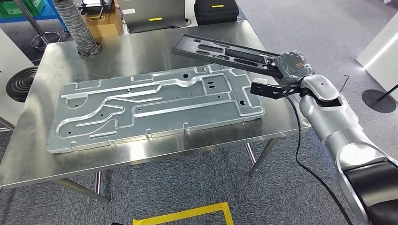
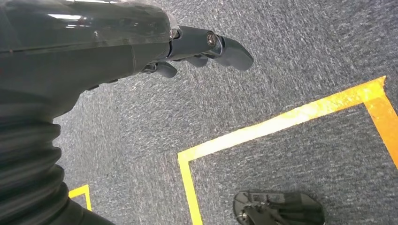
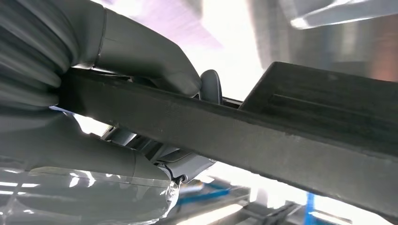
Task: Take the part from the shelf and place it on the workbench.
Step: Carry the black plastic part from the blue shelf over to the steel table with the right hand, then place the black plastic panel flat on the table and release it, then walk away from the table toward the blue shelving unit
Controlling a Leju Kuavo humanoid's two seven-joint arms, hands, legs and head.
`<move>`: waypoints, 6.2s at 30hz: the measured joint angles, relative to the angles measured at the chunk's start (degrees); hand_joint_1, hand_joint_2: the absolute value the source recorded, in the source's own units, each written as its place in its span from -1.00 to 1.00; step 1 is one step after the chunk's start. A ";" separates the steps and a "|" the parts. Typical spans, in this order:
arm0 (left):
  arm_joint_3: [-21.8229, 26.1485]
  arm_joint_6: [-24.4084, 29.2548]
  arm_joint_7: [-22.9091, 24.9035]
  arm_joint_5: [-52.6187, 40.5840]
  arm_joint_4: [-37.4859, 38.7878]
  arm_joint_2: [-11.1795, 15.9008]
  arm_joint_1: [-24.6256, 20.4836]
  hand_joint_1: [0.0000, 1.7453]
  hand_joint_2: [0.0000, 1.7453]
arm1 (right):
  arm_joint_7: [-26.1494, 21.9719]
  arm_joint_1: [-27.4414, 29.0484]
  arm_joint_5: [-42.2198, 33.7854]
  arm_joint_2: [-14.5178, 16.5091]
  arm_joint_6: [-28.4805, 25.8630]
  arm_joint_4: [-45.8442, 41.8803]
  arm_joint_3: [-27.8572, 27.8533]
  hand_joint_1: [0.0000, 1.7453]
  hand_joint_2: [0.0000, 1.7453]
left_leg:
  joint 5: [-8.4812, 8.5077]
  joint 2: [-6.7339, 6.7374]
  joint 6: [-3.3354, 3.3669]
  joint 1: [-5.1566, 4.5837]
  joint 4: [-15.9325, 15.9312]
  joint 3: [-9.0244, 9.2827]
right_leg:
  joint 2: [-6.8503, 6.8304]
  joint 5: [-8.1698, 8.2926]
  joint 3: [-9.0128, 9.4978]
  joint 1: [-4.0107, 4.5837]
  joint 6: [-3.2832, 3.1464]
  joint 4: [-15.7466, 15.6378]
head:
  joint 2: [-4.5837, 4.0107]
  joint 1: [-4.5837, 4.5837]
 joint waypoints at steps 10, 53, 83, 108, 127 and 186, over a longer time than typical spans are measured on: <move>-0.14 0.32 0.31 -0.02 0.00 0.14 0.08 -1.00 1.00 | 2.76 -1.19 5.77 0.92 -1.53 6.91 3.37 1.00 1.00 | 8.89 -0.11 1.81 -0.30 -13.57 4.02 | 0.44 -1.97 0.90 0.39 1.67 1.10 | 0.00 0.01; -0.95 -0.14 -1.10 -0.80 0.00 0.21 -0.14 -1.00 1.00 | 5.90 -5.18 8.23 5.70 2.84 13.16 4.73 1.00 1.00 | 6.18 -0.36 2.05 -0.16 -13.94 7.19 | 0.35 1.60 -2.62 0.40 1.65 1.98 | 0.01 0.01; -1.93 1.01 -1.45 -1.01 0.00 0.35 0.02 -1.00 -1.00 | 4.81 -6.17 8.11 6.04 4.62 13.57 4.14 -1.00 -1.00 | 7.37 -0.10 2.14 -0.17 -13.77 6.03 | 0.38 -0.31 -1.42 0.19 1.87 2.77 | 0.00 0.01; -1.10 0.61 -2.39 0.02 0.00 0.66 0.63 -1.00 -1.00 | -0.23 -4.15 3.63 2.00 2.30 11.43 -1.98 -1.00 -1.00 | 7.71 -0.08 2.80 -0.10 -13.71 5.74 | 0.35 -8.35 -7.73 -0.04 3.18 17.42 | 0.00 0.01; -0.47 -0.52 -2.31 0.63 0.00 0.53 0.59 -1.00 -1.00 | -0.05 -1.69 3.29 -0.66 2.31 9.23 -4.05 -1.00 -1.00 | 4.10 0.11 0.13 0.06 -5.56 3.19 | 0.06 -0.13 0.25 0.10 0.21 0.63 | 0.00 0.01; 2.01 0.34 -2.31 1.99 0.00 0.36 0.64 -1.00 -1.00 | 1.28 -0.04 -0.11 -2.97 0.09 12.24 -10.15 -1.00 -1.00 | 1.79 0.05 -0.05 -0.04 2.37 -0.71 | -0.44 1.11 0.09 0.23 0.26 -1.07 | 0.01 -0.02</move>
